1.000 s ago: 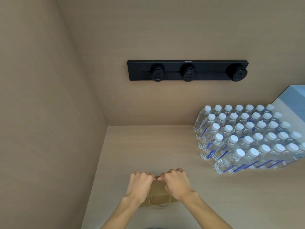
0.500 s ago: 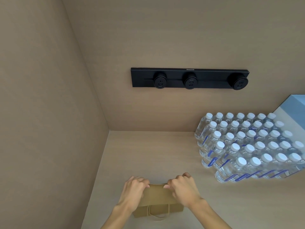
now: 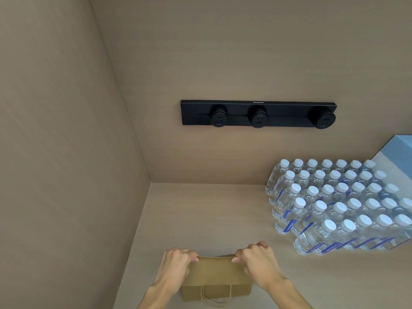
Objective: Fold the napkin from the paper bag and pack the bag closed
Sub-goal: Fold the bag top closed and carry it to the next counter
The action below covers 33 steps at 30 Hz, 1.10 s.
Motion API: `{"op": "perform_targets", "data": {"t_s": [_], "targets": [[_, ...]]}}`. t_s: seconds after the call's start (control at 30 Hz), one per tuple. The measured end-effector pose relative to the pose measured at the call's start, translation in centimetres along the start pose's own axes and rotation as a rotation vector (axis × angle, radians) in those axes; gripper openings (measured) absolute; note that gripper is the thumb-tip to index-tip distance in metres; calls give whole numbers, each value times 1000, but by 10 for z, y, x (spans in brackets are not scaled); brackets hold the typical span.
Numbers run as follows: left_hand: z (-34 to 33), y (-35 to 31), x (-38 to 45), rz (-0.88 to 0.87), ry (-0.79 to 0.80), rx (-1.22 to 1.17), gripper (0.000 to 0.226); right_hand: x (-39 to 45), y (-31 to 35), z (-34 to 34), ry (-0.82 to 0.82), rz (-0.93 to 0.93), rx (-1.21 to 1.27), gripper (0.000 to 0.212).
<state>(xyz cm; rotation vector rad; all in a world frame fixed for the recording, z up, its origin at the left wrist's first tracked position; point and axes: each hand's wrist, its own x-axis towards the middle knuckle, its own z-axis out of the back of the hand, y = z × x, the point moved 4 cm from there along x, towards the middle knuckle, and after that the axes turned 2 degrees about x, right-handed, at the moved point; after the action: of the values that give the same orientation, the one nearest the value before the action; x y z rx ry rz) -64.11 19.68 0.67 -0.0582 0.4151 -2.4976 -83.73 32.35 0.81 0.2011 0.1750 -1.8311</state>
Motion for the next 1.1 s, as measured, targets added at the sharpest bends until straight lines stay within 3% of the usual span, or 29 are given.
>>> {"op": "perform_targets", "data": {"t_s": [0.13, 0.3, 0.43, 0.6, 0.73, 0.93, 1.1], "targets": [[3, 4, 2, 32, 13, 34, 49, -4, -7, 5, -34, -55, 18, 61], [-11, 21, -1, 89, 76, -82, 64, -14, -10, 6, -6, -45, 80, 17], [-12, 26, -2, 107, 91, -152, 74, -15, -10, 7, 29, -48, 103, 35], [-11, 30, -8, 116, 76, -188, 79, -16, -20, 4, -26, -94, 99, 15], [-15, 30, -9, 191, 39, -221, 68, -17, -24, 5, -65, -105, 102, 38], [-14, 29, -11, 248, 9, -246, 65, -22, -24, -3, -41, -72, 189, 24], [-12, 22, -17, 245, -25, -264, 72, -27, -23, -9, 16, -122, 335, 36]]}}
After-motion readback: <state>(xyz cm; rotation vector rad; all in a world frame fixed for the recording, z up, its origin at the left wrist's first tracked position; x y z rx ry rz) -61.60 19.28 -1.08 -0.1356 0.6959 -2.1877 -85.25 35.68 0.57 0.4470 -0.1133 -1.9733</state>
